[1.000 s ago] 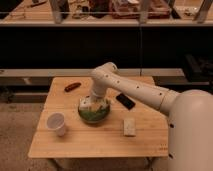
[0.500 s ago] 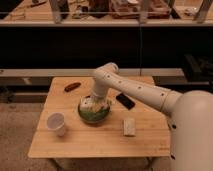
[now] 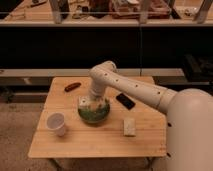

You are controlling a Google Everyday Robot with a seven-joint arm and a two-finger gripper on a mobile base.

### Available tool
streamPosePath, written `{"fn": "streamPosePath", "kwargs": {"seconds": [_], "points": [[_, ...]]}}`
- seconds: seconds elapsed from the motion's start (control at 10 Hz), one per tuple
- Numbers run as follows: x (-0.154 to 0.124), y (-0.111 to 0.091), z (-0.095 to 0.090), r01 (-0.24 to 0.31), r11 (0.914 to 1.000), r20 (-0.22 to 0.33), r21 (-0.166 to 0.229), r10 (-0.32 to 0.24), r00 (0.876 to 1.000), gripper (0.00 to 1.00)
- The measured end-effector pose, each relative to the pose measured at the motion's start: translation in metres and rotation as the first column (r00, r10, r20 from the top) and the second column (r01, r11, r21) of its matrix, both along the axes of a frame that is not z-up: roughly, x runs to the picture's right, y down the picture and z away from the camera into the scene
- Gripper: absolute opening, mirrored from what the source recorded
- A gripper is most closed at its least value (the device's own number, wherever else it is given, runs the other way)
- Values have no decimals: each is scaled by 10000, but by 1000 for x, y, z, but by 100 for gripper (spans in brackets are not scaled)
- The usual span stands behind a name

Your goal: Place the bottle in the ceramic bowl

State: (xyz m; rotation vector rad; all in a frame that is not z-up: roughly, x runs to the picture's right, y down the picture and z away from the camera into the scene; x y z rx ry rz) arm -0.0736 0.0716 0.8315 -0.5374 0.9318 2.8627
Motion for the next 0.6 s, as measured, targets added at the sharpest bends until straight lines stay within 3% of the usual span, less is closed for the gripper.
{"fn": "streamPosePath", "kwargs": {"seconds": [0.2,0.6], "points": [[-1,0,-2,108,9998,41,163,-109,9999,79],[-2,0,-3,220,9993,90,297,-223,9997,80]]}}
